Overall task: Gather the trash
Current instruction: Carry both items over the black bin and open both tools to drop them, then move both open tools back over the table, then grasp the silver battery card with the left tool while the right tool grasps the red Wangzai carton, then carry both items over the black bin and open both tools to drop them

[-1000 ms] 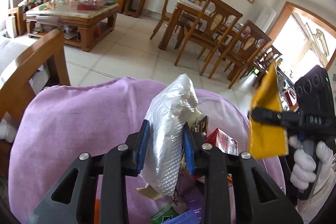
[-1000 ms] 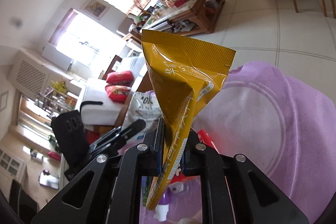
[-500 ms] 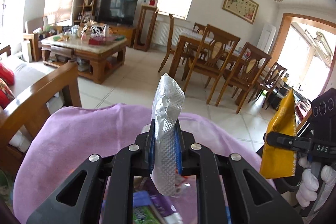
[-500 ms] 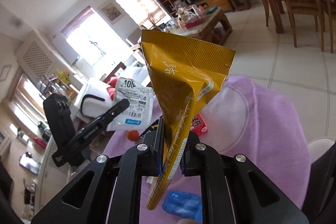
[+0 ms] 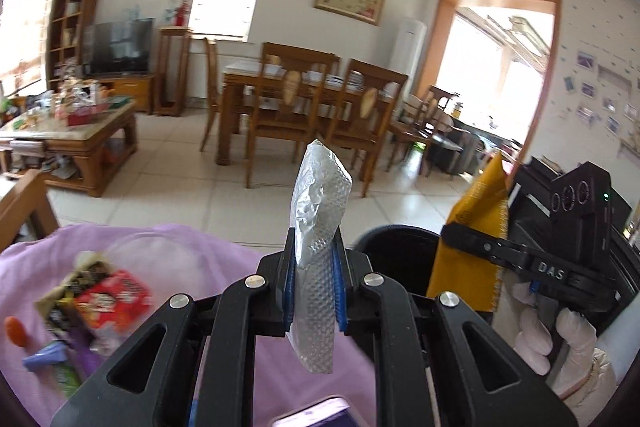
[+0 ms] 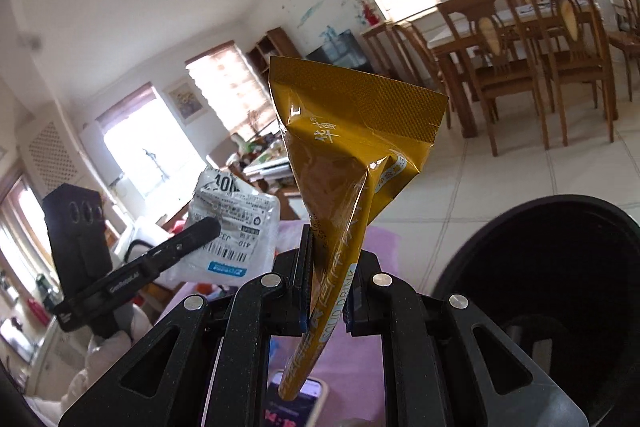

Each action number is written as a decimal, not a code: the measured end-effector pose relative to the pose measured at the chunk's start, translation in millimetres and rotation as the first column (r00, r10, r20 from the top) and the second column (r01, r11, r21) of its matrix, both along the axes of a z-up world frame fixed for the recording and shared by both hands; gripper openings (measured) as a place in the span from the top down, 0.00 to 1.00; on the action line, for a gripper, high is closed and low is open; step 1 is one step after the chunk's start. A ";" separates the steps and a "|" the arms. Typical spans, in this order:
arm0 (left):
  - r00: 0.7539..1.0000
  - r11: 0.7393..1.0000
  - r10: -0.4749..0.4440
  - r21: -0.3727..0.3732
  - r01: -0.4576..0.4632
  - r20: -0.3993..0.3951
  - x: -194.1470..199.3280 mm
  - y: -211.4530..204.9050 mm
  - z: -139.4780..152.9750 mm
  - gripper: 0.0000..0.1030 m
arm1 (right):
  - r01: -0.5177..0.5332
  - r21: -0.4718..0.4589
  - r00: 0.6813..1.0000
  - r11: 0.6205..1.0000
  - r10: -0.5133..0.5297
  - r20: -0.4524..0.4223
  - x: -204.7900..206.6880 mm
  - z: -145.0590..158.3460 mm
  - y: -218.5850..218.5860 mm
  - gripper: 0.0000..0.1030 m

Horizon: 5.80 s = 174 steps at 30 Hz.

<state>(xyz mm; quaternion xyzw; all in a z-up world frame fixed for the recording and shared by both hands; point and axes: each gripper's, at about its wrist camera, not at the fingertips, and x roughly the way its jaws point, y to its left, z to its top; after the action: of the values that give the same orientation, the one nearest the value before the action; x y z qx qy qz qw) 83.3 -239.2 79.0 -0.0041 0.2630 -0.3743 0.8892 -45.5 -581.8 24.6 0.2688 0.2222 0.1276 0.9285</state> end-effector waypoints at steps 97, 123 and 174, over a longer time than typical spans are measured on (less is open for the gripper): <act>0.950 0.948 0.225 0.275 -0.161 -0.218 134.2 193.1 -118.3 0.94 | -0.569 -0.487 0.821 0.663 0.427 -0.379 261.2 -106.4 350.3 0.05; 0.960 0.956 0.272 0.136 -0.261 -0.063 90.2 197.6 -58.9 0.98 | -0.378 -0.225 0.920 0.898 0.336 -0.201 182.2 -58.5 242.2 0.14; 0.963 0.934 -0.248 0.239 0.265 -0.100 -36.2 -159.2 -88.7 0.98 | 0.274 0.140 0.957 0.951 -0.256 -0.137 -56.4 -125.4 -124.0 0.14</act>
<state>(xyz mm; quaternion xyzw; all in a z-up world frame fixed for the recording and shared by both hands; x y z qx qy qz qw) 47.1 -398.4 -9.7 0.1295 0.3366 -0.4508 0.8165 -101.9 -705.8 -100.8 0.3759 0.2274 0.0029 0.8983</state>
